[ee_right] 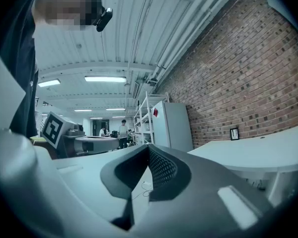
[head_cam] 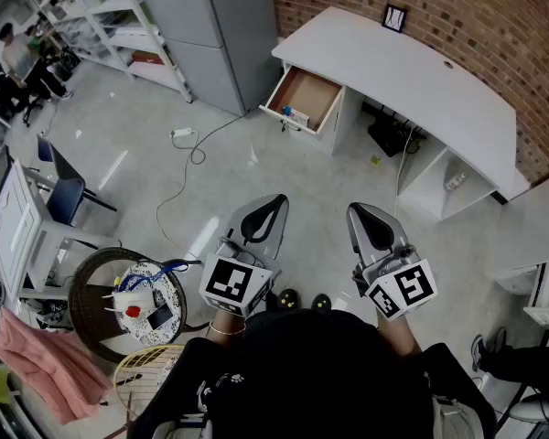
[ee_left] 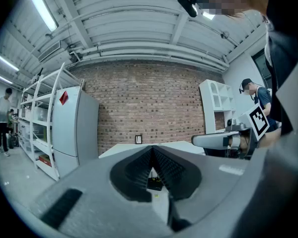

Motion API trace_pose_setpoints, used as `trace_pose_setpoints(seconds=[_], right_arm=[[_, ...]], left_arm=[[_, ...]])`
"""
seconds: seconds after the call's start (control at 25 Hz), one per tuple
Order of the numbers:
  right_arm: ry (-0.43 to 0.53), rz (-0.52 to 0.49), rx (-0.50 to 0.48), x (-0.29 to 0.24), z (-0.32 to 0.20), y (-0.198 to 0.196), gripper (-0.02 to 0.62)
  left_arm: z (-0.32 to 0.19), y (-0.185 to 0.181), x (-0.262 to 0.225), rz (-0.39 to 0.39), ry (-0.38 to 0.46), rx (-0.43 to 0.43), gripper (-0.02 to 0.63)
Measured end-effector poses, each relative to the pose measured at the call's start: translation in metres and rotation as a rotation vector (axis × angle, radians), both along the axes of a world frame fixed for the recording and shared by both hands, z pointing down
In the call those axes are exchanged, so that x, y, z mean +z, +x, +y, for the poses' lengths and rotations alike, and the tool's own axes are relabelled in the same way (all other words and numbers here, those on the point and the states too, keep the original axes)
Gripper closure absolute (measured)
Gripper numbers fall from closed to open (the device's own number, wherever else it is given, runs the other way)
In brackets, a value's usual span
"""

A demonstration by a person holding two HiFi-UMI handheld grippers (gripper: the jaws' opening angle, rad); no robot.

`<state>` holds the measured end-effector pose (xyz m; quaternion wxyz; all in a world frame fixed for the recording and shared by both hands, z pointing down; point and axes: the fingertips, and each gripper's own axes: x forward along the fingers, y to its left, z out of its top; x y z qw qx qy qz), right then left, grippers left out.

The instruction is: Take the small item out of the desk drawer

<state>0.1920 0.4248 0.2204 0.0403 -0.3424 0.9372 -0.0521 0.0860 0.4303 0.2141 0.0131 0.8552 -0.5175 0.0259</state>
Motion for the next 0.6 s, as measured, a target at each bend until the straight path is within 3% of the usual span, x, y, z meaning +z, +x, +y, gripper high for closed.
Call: trace_pose_setpoints(seconds=[0.6], right_arm=[[-0.019, -0.053, -0.002, 0.002, -0.001, 0.020, 0.586]], left_arm=[[0.003, 0.010, 0.007, 0.013, -0.020, -0.017, 0.617]])
